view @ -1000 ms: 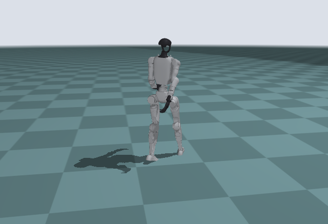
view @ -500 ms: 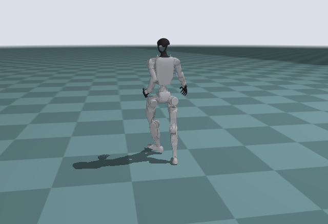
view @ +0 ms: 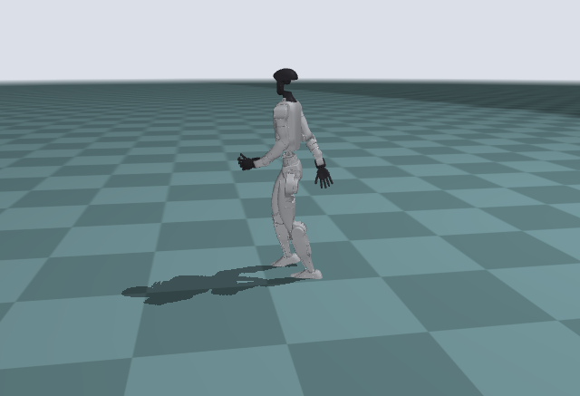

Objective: Walk run

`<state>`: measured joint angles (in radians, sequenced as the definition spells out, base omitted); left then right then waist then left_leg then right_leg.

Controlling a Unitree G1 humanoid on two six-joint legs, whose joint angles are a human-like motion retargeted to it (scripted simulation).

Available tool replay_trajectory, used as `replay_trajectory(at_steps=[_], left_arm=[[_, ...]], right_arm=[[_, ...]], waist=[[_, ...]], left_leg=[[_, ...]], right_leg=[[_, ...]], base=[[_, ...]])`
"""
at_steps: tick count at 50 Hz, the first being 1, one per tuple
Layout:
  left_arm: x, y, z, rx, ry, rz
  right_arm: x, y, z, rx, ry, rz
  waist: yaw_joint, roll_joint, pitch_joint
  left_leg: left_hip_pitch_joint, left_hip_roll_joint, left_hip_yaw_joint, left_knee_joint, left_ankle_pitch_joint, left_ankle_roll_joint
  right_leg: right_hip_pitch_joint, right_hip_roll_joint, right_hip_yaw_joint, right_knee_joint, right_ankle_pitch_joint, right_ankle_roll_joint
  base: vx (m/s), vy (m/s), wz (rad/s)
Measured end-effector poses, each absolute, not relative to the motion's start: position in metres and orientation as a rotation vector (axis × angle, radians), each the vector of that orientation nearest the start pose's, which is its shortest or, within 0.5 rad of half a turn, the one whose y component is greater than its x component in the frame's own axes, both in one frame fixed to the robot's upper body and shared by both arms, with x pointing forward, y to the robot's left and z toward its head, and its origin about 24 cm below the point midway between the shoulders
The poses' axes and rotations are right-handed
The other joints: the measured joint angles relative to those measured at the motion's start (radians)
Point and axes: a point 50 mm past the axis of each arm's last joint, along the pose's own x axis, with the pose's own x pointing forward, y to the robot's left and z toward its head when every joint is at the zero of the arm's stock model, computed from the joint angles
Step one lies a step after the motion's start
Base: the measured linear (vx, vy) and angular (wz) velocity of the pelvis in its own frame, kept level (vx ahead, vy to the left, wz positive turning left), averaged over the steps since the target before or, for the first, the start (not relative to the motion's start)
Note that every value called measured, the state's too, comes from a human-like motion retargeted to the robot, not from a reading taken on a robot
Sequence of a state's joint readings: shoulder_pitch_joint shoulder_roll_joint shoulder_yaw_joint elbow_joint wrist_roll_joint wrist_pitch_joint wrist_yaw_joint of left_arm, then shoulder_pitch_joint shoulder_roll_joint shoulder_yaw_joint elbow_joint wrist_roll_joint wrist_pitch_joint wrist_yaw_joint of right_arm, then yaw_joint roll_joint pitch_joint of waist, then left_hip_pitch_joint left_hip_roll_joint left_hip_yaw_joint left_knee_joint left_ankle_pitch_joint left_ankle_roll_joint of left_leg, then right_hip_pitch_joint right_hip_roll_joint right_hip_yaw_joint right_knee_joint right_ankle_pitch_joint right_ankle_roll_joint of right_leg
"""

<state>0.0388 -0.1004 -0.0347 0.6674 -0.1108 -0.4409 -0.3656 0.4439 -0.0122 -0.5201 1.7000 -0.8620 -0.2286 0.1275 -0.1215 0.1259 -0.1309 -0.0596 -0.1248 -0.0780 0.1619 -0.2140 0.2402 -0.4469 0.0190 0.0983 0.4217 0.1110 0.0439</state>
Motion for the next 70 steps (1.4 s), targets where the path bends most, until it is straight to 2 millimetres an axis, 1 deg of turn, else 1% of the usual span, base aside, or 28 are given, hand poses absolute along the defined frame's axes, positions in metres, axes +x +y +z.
replay_trajectory(at_steps=[2, 5, 8, 11, 13, 15, 17, 18, 22, 25, 29, 32, 35, 37, 40, 43, 44, 45, 47, 50, 53, 57, 60, 63, 65, 67, 68, 70], left_arm=[[0.207, 0.102, -0.061, -0.228, 0.196, -0.339], [0.209, 0.109, -0.056, -0.208, 0.158, -0.316], [0.199, 0.116, -0.062, -0.216, 0.175, -0.270], [0.183, 0.120, -0.077, -0.245, 0.254, -0.240], [0.168, 0.122, -0.088, -0.247, 0.316, -0.230], [0.157, 0.116, -0.094, -0.260, 0.359, -0.206], [0.152, 0.116, -0.096, -0.269, 0.375, -0.182], [0.147, 0.116, -0.098, -0.277, 0.382, -0.174], [0.135, 0.119, -0.102, -0.329, 0.405, -0.135], [0.131, 0.122, -0.103, -0.345, 0.411, -0.104], [0.128, 0.133, -0.102, -0.270, 0.410, -0.128], [0.128, 0.136, -0.103, -0.232, 0.418, -0.149], [0.127, 0.138, -0.106, -0.223, 0.441, -0.141], [0.124, 0.141, -0.108, -0.208, 0.455, -0.129], [0.116, 0.141, -0.112, -0.202, 0.485, -0.123], [0.116, 0.142, -0.113, -0.207, 0.498, -0.122], [0.120, 0.142, -0.112, -0.207, 0.492, -0.133], [0.125, 0.141, -0.111, -0.206, 0.485, -0.149], [0.140, 0.143, -0.107, -0.186, 0.455, -0.176], [0.166, 0.141, -0.096, -0.164, 0.387, -0.215], [0.186, 0.134, -0.081, -0.143, 0.297, -0.257], [0.205, 0.131, -0.060, -0.135, 0.187, -0.294], [0.216, 0.135, -0.047, -0.126, 0.119, -0.309], [0.219, 0.140, -0.044, -0.132, 0.099, -0.304], [0.213, 0.139, -0.049, -0.149, 0.122, -0.296], [0.201, 0.137, -0.061, -0.179, 0.174, -0.276], [0.193, 0.135, -0.067, -0.193, 0.205, -0.269], [0.174, 0.133, -0.080, -0.213, 0.270, -0.254]], right_arm=[[-0.189, -0.110, -0.131, 0.119, 1.907, 0.470], [-0.208, -0.115, -0.122, 0.062, 1.998, 0.543], [-0.219, -0.139, -0.117, -0.052, 2.114, 0.472], [-0.214, -0.164, -0.119, -0.090, 2.184, 0.316], [-0.200, -0.174, -0.126, -0.079, 2.162, 0.224], [-0.167, -0.193, -0.140, -0.090, 2.081, 0.155], [-0.119, -0.211, -0.155, -0.132, 1.964, 0.141], [-0.092, -0.217, -0.161, -0.167, 1.901, 0.141], [0.037, -0.241, -0.169, -0.386, 1.529, 0.108], [0.135, -0.253, -0.147, -0.521, 1.191, 0.088], [0.229, -0.264, -0.094, -0.615, 0.804, 0.052], [0.270, -0.272, -0.053, -0.670, 0.569, -0.012], [0.284, -0.278, -0.033, -0.684, 0.432, -0.113], [0.277, -0.278, -0.039, -0.653, 0.435, -0.163], [0.241, -0.275, -0.072, -0.601, 0.566, -0.142], [0.169, -0.257, -0.126, -0.533, 0.857, -0.021], [0.137, -0.251, -0.143, -0.495, 1.002, 0.010], [0.103, -0.246, -0.156, -0.451, 1.162, 0.036], [0.029, -0.227, -0.171, -0.319, 1.497, 0.131], [-0.064, -0.196, -0.170, -0.149, 1.815, 0.268], [-0.135, -0.160, -0.155, -0.023, 1.955, 0.354], [-0.207, -0.112, -0.122, 0.126, 2.120, 0.433], [-0.241, -0.088, -0.098, 0.225, 2.219, 0.457], [-0.257, -0.079, -0.084, 0.318, 2.297, 0.455], [-0.260, -0.079, -0.081, 0.366, 2.326, 0.428], [-0.252, -0.088, -0.088, 0.362, 2.325, 0.387], [-0.246, -0.094, -0.093, 0.339, 2.311, 0.359], [-0.226, -0.111, -0.110, 0.243, 2.247, 0.299]], waist=[[-0.012, -0.035, 0.024], [-0.028, -0.058, 0.063], [-0.056, -0.050, 0.068], [-0.090, -0.028, 0.030], [-0.111, 0.016, 0.012], [-0.114, -0.004, -0.002], [-0.119, -0.004, 0.000], [-0.107, -0.027, -0.013], [-0.058, -0.084, -0.002], [0.051, -0.129, 0.012], [0.131, -0.133, 0.020], [0.164, -0.136, 0.024], [0.178, -0.161, 0.019], [0.197, -0.194, 0.011], [0.234, -0.219, -0.017], [0.185, -0.210, -0.028], [0.157, -0.220, -0.011], [0.128, -0.239, 0.012], [0.121, -0.168, 0.002], [0.122, -0.089, 0.008], [0.039, -0.029, 0.030], [-0.065, -0.016, 0.063], [-0.125, -0.046, 0.095], [-0.122, -0.050, 0.098], [-0.114, -0.040, 0.083], [-0.111, -0.029, 0.045], [-0.128, -0.025, 0.029], [-0.169, -0.021, 0.005]], left_leg=[[0.058, -0.030, -0.045, -0.013, 0.001, -0.012], [0.147, -0.039, -0.097, -0.016, 0.015, -0.044], [0.218, -0.014, -0.117, -0.008, 0.095, -0.104], [0.226, -0.001, -0.156, 0.069, 0.304, -0.229], [0.187, 0.036, -0.196, 0.203, 0.513, -0.400], [0.100, -0.009, -0.089, 0.401, 0.683, -0.502], [-0.037, 0.067, 0.081, 0.677, 0.738, -0.502], [-0.079, 0.069, 0.092, 0.703, 0.738, -0.502], [-0.275, 0.095, 0.221, 0.786, 0.517, -0.329], [-0.434, 0.098, 0.328, 0.730, 0.358, -0.228], [-0.566, 0.128, 0.318, 0.423, 0.289, -0.110], [-0.615, 0.142, 0.346, 0.144, 0.261, -0.024], [-0.638, 0.091, 0.309, -0.054, 0.161, 0.022], [-0.623, 0.119, 0.368, -0.064, 0.163, 0.022], [-0.556, 0.147, 0.540, 0.000, 0.237, -0.005], [-0.556, 0.075, 0.292, 0.104, 0.217, 0.015], [-0.531, 0.034, 0.262, 0.146, 0.176, 0.018], [-0.494, -0.018, 0.256, 0.185, 0.129, 0.022], [-0.392, 0.076, 0.306, 0.137, 0.105, 0.008], [-0.296, 0.113, 0.239, 0.085, 0.070, -0.030], [-0.168, 0.109, 0.194, -0.003, 0.063, -0.047], [-0.021, 0.057, 0.134, -0.067, 0.026, -0.062], [0.094, 0.024, 0.114, -0.080, -0.015, -0.089], [0.186, 0.041, 0.144, -0.082, -0.024, -0.149], [0.231, 0.059, 0.157, -0.062, 0.016, -0.203], [0.237, 0.075, 0.150, -0.017, 0.142, -0.290], [0.240, 0.083, 0.116, 0.018, 0.245, -0.345], [0.225, 0.077, 0.009, 0.138, 0.508, -0.484]], right_leg=[[-0.023, -0.032, 0.064, -0.144, -0.006, 0.039], [-0.058, -0.059, 0.122, -0.309, -0.065, 0.081], [-0.055, -0.043, 0.116, -0.345, -0.059, 0.021], [-0.027, -0.036, 0.019, -0.264, -0.036, 0.002], [-0.008, 0.016, 0.079, -0.206, -0.087, -0.022], [0.017, -0.058, 0.045, -0.146, -0.161, -0.016], [0.072, -0.050, 0.008, -0.148, -0.204, -0.034], [0.106, -0.040, 0.008, -0.183, -0.202, -0.060], [0.232, -0.016, 0.018, -0.290, -0.192, -0.103], [0.312, -0.020, 0.016, -0.342, -0.201, -0.119], [0.409, 0.039, 0.015, -0.378, -0.237, -0.172], [0.476, 0.074, 0.025, -0.381, -0.272, -0.208], [0.535, 0.073, -0.027, -0.374, -0.265, -0.223], [0.563, 0.070, -0.051, -0.349, -0.183, -0.201], [0.606, 0.032, -0.070, -0.273, 0.053, -0.081], [0.580, 0.069, -0.031, -0.080, 0.382, 0.037], [0.530, 0.071, -0.034, 0.095, 0.413, 0.068], [0.465, 0.058, -0.058, 0.311, 0.413, 0.095], [0.397, 0.138, -0.083, 0.337, 0.402, 0.104], [0.258, 0.216, -0.059, 0.345, 0.269, 0.076], [0.122, 0.179, -0.084, 0.287, 0.084, 0.049], [0.006, -0.007, -0.165, 0.011, 0.036, 0.077], [-0.046, -0.086, -0.154, -0.232, -0.019, 0.063], [-0.074, -0.060, -0.031, -0.478, -0.087, 0.088], [-0.073, -0.066, -0.142, -0.509, -0.117, 0.107], [-0.069, -0.046, -0.206, -0.419, -0.119, -0.032], [-0.067, -0.079, -0.344, -0.373, -0.086, -0.036], [-0.047, -0.028, -0.147, -0.315, 0.005, -0.065]], base=[[0.67, -0.33, 1.61], [0.79, -0.36, 1.04], [1.07, -0.47, 0.84], [0.89, -0.32, 1.00], [1.28, -0.52, 1.02], [1.11, -0.19, 0.79], [0.71, -0.21, 0.44], [0.76, -0.59, -0.01], [0.77, -0.45, -0.34], [0.83, -0.25, -1.22], [0.99, -0.24, -0.47], [0.89, -0.16, 0.07], [1.13, -0.14, 0.20], [1.22, -0.15, -0.18], [1.39, 0.20, -0.30], [1.49, 0.11, 0.79], [1.45, 0.00, 1.87], [1.10, -0.05, 1.52], [1.17, -0.10, 0.66], [1.10, -0.09, 0.44], [1.14, -0.09, 1.42], [1.03, -0.21, 1.27], [1.06, -0.40, 0.89], [1.13, -0.47, -0.01], [1.13, -0.44, -0.23], [1.25, -0.48, 0.15], [1.36, -0.53, 0.76], [1.38, -0.51, 0.82]])
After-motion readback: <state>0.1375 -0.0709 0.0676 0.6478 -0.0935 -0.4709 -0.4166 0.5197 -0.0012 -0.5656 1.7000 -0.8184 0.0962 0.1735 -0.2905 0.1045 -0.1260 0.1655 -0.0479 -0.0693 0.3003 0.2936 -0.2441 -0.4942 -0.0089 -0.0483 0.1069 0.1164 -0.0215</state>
